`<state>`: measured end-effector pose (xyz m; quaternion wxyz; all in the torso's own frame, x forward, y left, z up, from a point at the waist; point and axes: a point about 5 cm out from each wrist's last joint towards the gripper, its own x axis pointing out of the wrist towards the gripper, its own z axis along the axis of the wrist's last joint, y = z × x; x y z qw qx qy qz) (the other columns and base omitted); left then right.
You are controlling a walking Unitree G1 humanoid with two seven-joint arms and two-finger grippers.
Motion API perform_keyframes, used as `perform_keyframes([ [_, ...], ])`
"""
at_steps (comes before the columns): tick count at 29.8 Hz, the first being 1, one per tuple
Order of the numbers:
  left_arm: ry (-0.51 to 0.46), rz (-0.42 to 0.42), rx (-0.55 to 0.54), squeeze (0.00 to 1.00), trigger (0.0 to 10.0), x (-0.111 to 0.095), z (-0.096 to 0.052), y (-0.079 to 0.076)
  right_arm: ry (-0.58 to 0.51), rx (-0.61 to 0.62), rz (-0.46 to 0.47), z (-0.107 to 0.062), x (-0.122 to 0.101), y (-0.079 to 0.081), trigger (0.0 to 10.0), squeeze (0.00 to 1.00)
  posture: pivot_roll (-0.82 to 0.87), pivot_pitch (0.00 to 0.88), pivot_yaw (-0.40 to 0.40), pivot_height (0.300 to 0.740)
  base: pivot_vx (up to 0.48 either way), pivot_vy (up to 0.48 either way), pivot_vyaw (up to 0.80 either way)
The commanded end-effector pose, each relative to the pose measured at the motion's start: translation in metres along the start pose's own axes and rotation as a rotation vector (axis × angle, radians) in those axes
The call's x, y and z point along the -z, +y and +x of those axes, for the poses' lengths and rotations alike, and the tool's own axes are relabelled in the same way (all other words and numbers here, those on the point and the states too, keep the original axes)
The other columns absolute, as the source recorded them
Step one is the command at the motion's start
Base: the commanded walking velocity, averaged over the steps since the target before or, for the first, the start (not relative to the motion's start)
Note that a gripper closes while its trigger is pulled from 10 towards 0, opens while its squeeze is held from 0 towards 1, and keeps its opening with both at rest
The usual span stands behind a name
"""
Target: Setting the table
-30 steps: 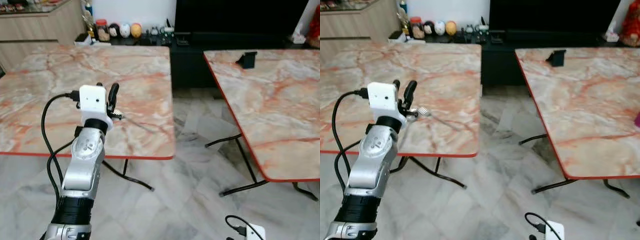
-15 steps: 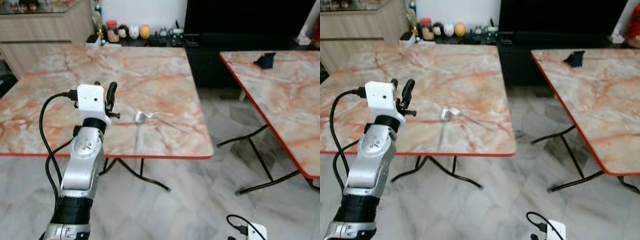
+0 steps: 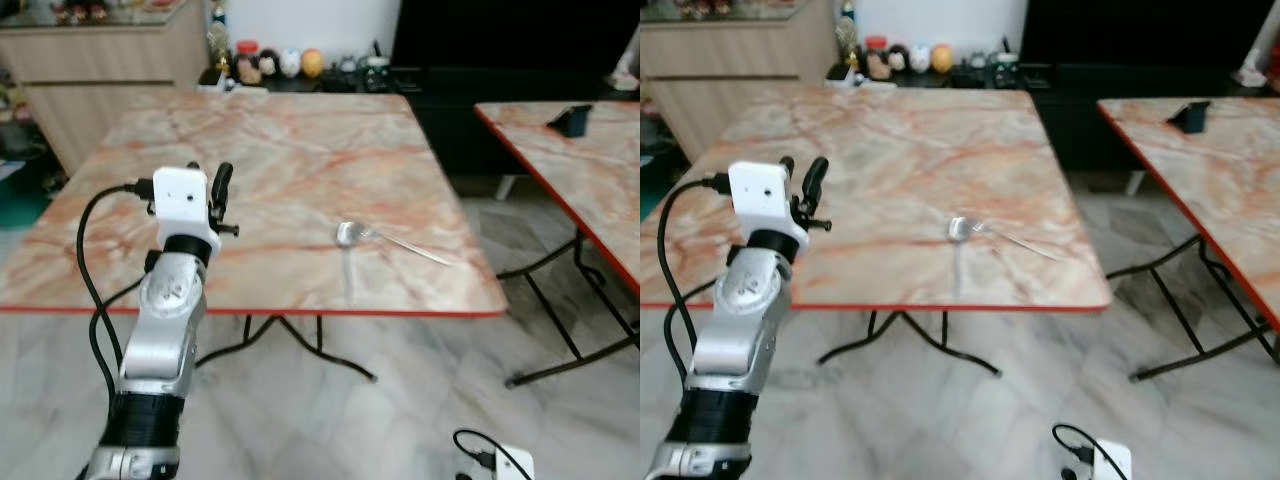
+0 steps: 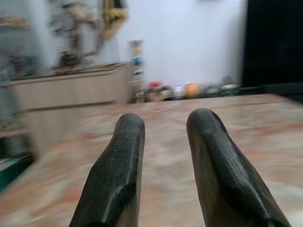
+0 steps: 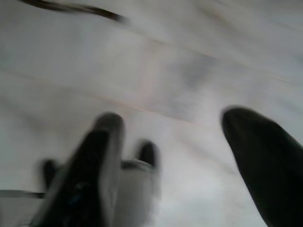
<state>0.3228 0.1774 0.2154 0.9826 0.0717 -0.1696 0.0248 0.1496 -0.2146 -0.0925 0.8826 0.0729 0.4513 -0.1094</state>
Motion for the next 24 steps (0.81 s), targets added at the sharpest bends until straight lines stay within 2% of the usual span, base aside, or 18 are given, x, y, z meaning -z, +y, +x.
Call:
perform_keyframes([
  [1,-0.03,-0.01,0.023,0.0,10.0,-0.007,0.001,-0.008,0.002,0.024,0.0,-0.001,0.001,-0.009,10.0,0.0,0.13,0.0,-0.043,0.74,0.0,0.0,0.0],
  [9,-0.014,0.011,0.02,0.0,10.0,0.0,-0.002,-0.005,0.002,0.024,-0.002,-0.001,0.001,-0.009,10.0,0.0,0.13,0.0,-0.043,0.74,0.0,0.0,0.0],
  [12,-0.001,0.039,-0.016,0.0,10.0,0.004,-0.005,0.002,0.002,0.024,-0.002,-0.001,0.001,-0.009,10.0,0.0,0.13,0.0,-0.041,0.74,0.0,0.0,0.0],
  [17,0.013,0.076,-0.17,0.0,10.0,0.01,-0.012,0.03,0.002,0.023,-0.002,-0.001,0.001,-0.009,10.0,0.0,0.13,0.0,-0.041,0.74,0.0,0.0,0.0],
  [20,0.069,0.188,-0.3,0.0,10.0,0.02,-0.016,0.057,0.004,0.021,-0.002,-0.001,0.002,-0.008,10.0,0.0,0.14,0.0,-0.041,0.74,0.0,0.0,0.0],
  [24,0.132,0.254,-0.451,0.0,10.0,0.032,-0.025,0.086,0.006,0.02,-0.002,-0.002,0.002,-0.008,10.0,0.0,0.14,0.0,-0.039,0.74,0.0,0.0,0.0],
])
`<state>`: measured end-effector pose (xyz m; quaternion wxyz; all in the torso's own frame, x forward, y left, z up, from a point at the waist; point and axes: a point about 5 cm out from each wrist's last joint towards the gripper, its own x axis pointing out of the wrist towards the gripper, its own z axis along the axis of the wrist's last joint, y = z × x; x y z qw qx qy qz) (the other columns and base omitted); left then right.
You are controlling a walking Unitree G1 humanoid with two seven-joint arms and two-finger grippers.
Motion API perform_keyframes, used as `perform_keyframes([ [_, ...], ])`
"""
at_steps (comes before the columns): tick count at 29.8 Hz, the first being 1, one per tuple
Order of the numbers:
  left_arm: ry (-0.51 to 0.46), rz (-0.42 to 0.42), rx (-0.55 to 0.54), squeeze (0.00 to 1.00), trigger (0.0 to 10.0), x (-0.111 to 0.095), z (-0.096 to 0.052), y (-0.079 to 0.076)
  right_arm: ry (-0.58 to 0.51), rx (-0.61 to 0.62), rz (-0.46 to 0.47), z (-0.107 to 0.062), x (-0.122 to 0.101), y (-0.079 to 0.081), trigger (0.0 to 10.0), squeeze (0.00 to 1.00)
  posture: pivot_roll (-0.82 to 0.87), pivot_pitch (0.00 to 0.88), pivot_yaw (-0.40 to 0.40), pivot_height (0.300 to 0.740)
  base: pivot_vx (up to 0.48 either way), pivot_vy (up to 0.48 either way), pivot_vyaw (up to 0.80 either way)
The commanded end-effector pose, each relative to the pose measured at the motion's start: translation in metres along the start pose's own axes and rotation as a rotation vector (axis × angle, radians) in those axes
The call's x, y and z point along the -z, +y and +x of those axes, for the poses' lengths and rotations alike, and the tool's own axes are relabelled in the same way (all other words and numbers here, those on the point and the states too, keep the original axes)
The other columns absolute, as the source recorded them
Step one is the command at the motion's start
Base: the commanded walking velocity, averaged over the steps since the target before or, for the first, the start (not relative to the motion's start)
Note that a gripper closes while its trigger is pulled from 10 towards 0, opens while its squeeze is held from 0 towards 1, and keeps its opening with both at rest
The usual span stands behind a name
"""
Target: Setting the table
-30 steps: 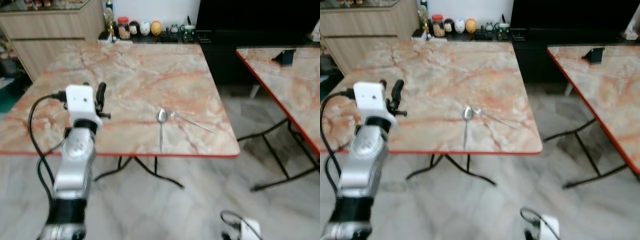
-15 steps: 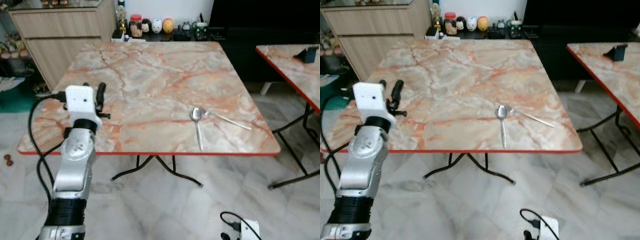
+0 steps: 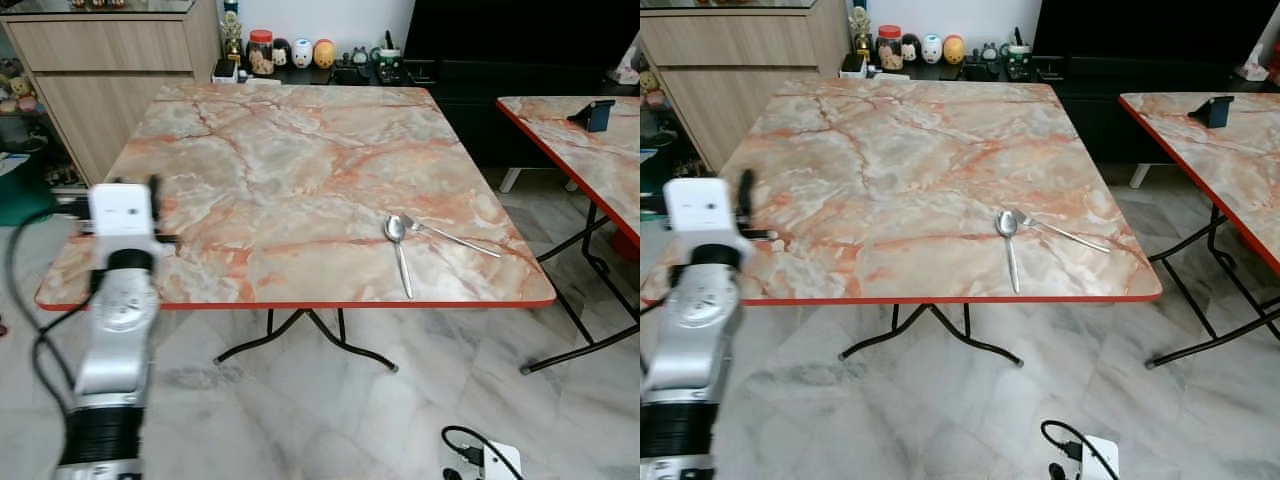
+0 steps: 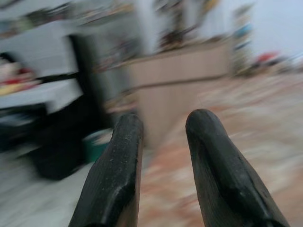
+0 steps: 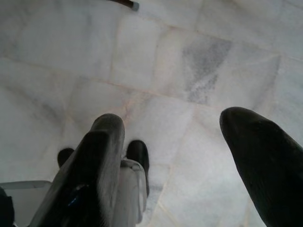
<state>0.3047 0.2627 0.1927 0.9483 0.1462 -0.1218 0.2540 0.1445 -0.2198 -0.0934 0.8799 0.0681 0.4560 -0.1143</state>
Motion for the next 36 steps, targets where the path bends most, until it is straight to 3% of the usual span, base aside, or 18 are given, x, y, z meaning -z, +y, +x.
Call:
perform_keyframes([
  [1,0.059,0.084,-0.112,0.0,10.0,0.021,-0.002,0.02,-0.002,0.005,0.004,0.0,0.0,-0.002,10.0,0.0,0.14,0.0,-0.036,0.74,0.0,0.0,0.0],
  [6,0.131,0.163,-0.197,0.0,10.0,0.043,-0.007,0.042,-0.001,0.004,0.005,0.0,0.0,-0.001,10.0,0.0,0.14,0.0,-0.034,0.74,0.0,0.0,0.0],
  [8,0.223,0.215,-0.25,0.0,10.0,0.066,-0.014,0.058,-0.001,0.005,0.006,0.0,0.0,-0.001,10.0,0.0,0.14,0.0,-0.034,0.74,0.0,0.0,0.0],
  [10,0.248,0.236,-0.26,0.0,10.0,0.073,-0.018,0.061,0.0,0.005,0.006,0.0,0.0,-0.001,10.0,0.0,0.14,0.0,-0.034,0.74,0.0,0.0,0.0],
  [11,0.305,0.291,-0.267,0.0,10.0,0.091,-0.027,0.068,0.001,0.005,0.005,0.0,0.001,-0.001,10.0,0.0,0.14,0.0,-0.032,0.74,0.0,0.0,0.0],
  [18,0.494,0.42,-0.238,0.0,10.0,0.137,-0.059,0.073,0.002,0.005,0.012,0.0,0.001,-0.001,10.0,0.0,0.14,0.0,-0.029,0.74,0.0,0.0,0.0],
  [20,0.618,0.423,-0.155,0.0,10.0,0.156,-0.073,0.063,0.001,0.01,0.016,0.0,0.001,-0.001,10.0,0.0,0.13,0.0,-0.028,0.74,0.0,0.0,0.0],
  [21,0.618,0.423,-0.155,0.0,10.0,0.156,-0.073,0.063,0.001,0.01,0.016,0.0,0.001,-0.001,10.0,0.0,0.13,0.0,-0.028,0.74,0.0,0.0,0.0],
  [23,0.846,0.341,0.077,0.0,10.0,0.184,-0.101,0.038,-0.001,0.019,0.024,0.0,0.001,-0.001,10.0,0.0,0.14,0.0,-0.028,0.74,0.0,0.0,0.0],
  [24,0.846,0.341,0.077,0.0,10.0,0.184,-0.101,0.038,-0.001,0.019,0.024,0.0,0.001,-0.001,10.0,0.0,0.14,0.0,-0.028,0.74,0.0,0.0,0.0],
  [25,0.931,0.31,0.232,0.0,10.0,0.194,-0.116,0.021,0.0,0.017,0.02,0.0,0.001,-0.001,10.0,0.0,0.13,0.0,-0.03,0.74,0.0,0.0,0.0],
  [27,0.964,0.318,0.407,0.0,10.0,0.199,-0.131,0.0,0.0,0.019,0.021,0.0,0.001,-0.001,10.0,0.0,0.13,0.0,-0.035,0.74,0.0,0.0,0.0],
  [29,0.971,0.306,0.502,0.0,10.0,0.199,-0.139,-0.014,-0.001,0.02,0.023,0.0,0.0,-0.001,10.0,0.0,0.13,0.0,-0.034,0.74,0.0,0.0,0.0],
  [36,0.975,0.247,0.672,0.0,10.0,0.197,-0.157,-0.053,-0.007,0.028,0.03,0.0,-0.001,-0.002,10.0,0.0,0.11,0.0,-0.03,0.74,0.0,0.0,0.0],
])
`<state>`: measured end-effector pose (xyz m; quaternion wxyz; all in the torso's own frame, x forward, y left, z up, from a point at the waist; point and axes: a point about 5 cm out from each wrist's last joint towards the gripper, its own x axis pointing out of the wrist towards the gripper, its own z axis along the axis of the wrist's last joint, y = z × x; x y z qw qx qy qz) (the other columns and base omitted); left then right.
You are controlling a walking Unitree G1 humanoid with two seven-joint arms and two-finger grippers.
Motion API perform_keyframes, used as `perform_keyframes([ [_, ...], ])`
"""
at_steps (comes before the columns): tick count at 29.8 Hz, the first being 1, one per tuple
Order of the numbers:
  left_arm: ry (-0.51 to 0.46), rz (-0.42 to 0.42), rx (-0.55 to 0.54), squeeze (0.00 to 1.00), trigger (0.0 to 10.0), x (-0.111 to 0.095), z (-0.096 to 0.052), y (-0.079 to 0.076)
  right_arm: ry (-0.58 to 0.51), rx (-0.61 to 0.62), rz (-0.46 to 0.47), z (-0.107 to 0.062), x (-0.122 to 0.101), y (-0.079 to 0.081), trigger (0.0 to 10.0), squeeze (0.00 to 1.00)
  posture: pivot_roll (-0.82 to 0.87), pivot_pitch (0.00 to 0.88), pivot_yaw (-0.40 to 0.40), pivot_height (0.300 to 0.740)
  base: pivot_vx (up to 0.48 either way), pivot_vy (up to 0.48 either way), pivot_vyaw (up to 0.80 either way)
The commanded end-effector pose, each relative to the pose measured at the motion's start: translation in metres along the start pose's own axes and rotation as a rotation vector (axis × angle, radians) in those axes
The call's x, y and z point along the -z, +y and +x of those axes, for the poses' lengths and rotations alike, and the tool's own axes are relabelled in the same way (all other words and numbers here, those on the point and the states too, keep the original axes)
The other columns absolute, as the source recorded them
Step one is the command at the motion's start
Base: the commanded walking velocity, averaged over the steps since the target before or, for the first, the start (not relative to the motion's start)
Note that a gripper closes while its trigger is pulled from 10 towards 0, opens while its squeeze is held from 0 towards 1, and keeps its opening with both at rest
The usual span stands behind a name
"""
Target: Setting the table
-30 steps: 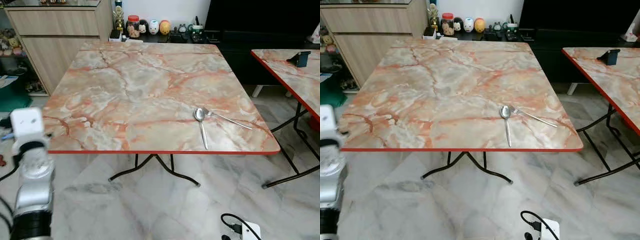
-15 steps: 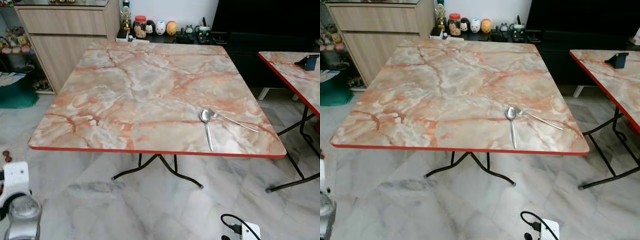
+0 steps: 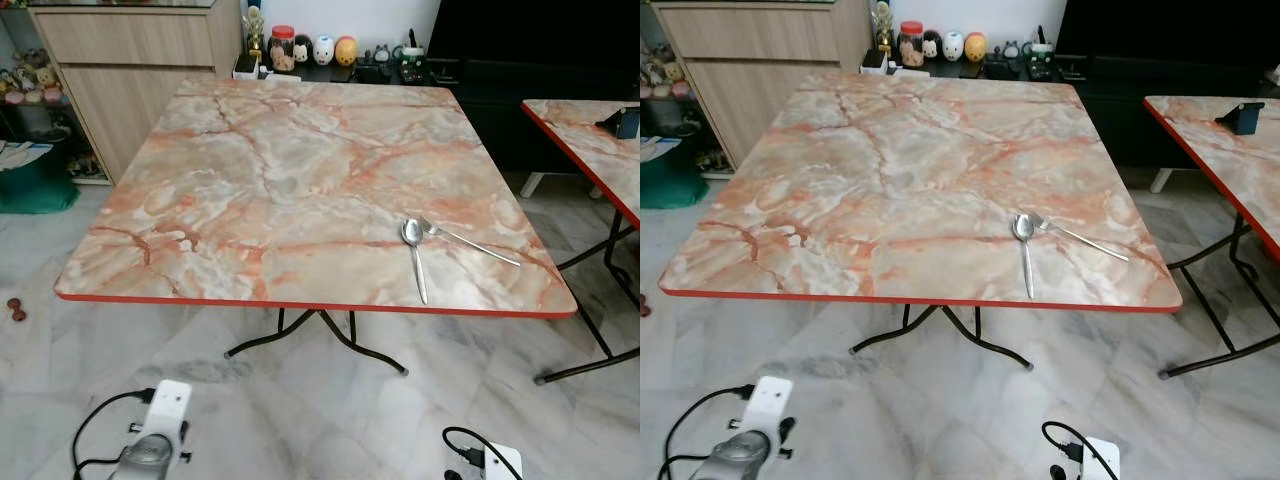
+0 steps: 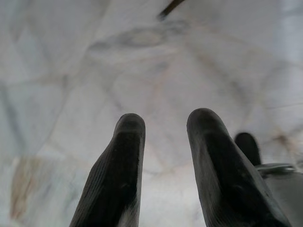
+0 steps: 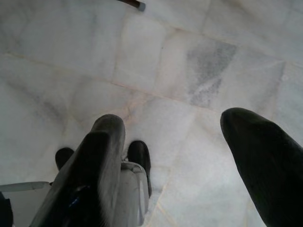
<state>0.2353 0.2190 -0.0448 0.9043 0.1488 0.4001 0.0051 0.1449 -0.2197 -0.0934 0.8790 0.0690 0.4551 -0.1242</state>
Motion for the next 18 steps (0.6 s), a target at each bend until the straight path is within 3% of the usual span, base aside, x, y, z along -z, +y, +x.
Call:
perform_keyframes([
  [1,0.018,0.02,0.027,0.0,10.0,0.006,0.0,-0.005,-0.005,0.012,0.019,0.0,-0.001,-0.002,10.0,0.0,0.11,0.0,-0.03,0.74,0.0,0.0,0.0],
  [3,0.012,-0.012,0.058,0.0,10.0,0.006,0.0,-0.016,-0.009,0.016,0.028,0.0,-0.001,-0.002,10.0,0.0,0.11,0.0,-0.031,0.74,0.0,0.0,0.0],
  [9,0.011,-0.033,0.087,0.0,10.0,0.009,0.0,-0.022,-0.009,0.019,0.031,0.0,-0.001,-0.002,10.0,0.0,0.11,0.0,-0.032,0.74,0.0,0.0,0.0],
  [18,0.087,-0.051,0.064,0.0,10.0,0.033,-0.004,-0.017,-0.016,0.012,0.02,0.0,-0.002,-0.002,10.0,0.0,0.11,0.0,-0.033,0.74,0.0,0.0,0.12],
])
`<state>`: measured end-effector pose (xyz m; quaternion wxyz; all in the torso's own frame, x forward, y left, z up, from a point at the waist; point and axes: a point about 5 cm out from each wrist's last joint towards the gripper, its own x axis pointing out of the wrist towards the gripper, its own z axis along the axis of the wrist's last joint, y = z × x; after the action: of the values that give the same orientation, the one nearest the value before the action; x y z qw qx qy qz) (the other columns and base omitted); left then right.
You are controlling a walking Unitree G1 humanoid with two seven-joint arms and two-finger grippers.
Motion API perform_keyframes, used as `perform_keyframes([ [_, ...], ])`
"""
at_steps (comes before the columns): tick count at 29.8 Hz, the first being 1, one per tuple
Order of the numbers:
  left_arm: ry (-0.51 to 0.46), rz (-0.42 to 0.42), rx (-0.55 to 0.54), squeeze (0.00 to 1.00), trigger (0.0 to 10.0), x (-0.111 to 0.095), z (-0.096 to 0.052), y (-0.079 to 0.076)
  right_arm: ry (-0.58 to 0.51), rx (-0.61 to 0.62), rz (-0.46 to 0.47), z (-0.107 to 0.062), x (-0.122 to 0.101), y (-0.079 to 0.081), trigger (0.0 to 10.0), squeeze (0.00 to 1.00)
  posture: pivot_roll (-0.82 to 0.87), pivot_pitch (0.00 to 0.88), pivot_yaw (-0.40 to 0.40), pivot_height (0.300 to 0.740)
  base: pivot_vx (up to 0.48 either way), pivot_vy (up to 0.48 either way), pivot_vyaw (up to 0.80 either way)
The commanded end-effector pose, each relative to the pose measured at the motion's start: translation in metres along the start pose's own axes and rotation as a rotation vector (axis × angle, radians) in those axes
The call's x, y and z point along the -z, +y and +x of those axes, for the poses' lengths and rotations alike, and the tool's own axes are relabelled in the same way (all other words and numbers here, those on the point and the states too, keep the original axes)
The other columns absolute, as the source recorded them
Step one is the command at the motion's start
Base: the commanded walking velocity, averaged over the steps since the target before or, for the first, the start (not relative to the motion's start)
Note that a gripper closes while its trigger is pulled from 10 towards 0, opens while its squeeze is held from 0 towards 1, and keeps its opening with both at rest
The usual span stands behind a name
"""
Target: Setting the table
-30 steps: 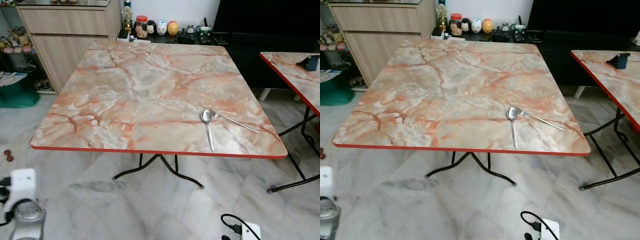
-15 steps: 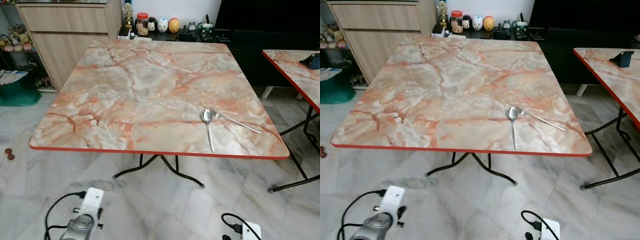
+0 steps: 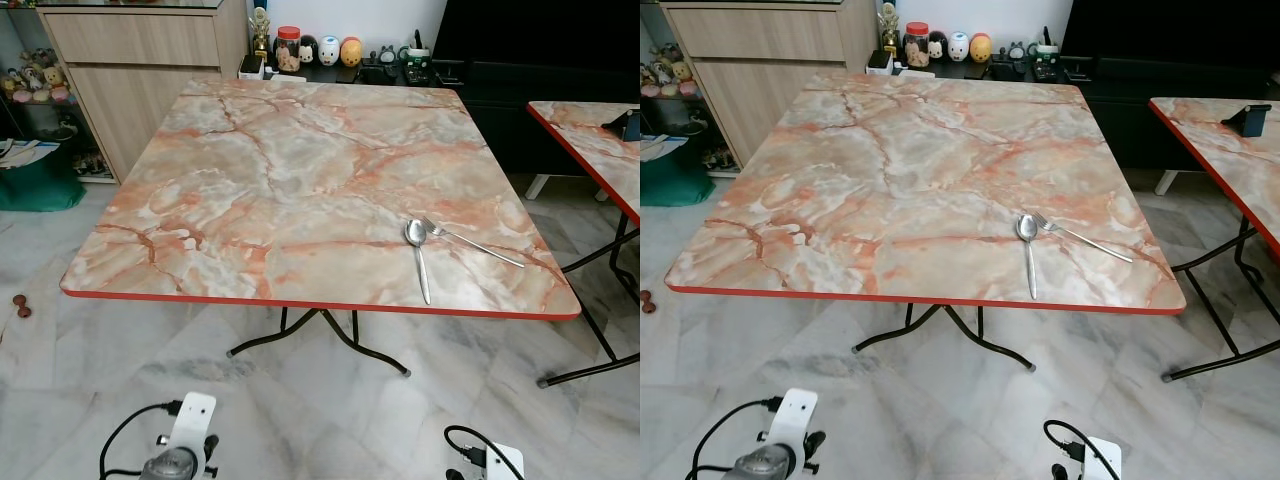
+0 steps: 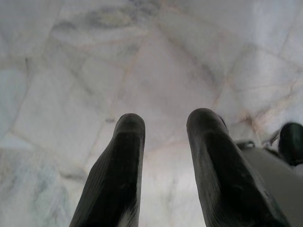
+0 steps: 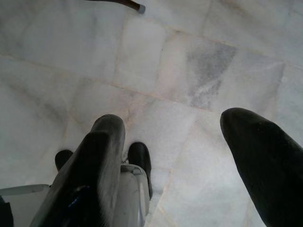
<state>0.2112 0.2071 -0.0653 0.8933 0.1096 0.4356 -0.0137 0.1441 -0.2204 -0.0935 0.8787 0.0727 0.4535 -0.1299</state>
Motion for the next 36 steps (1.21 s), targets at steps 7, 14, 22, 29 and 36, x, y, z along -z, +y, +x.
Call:
perform_keyframes([
  [7,0.015,-0.006,-0.01,0.0,10.0,0.0057,-0.0008,0.004,-0.012,0.006,0.006,0.0002,-0.0021,-0.001,10.0,0.0,0.11,0.0,-0.03,0.74,0.0,0.0,0.76],
  [14,0.002,-0.01,-0.01,0.0,10.0,0.0022,-0.0002,0.0049,-0.012,0.001,0.009,0.0001,-0.0015,-0.0004,10.0,0.0,0.11,0.0,-0.029,0.74,0.0,0.0,0.78],
  [22,-0.008,-0.002,-0.007,0.0,10.0,0.002,-0.0002,0.0046,-0.013,0.006,0.031,-0.0003,-0.0001,-0.0002,10.0,0.0,0.11,0.0,-0.026,0.74,0.0,0.0,0.0],
  [29,-0.014,-0.004,0.002,0.0,10.0,0.0024,-0.0003,0.0031,-0.012,0.007,0.031,-0.0006,0.0009,-0.0002,10.0,0.0,0.11,0.0,-0.024,0.74,0.0,0.0,0.0],
  [36,-0.019,-0.016,0.005,0.0,10.0,0.0013,-0.0001,0.0028,-0.01,0.012,0.036,-0.0007,0.0014,-0.0004,10.0,0.0,0.11,0.0,-0.024,0.74,0.0,0.0,0.0],
])
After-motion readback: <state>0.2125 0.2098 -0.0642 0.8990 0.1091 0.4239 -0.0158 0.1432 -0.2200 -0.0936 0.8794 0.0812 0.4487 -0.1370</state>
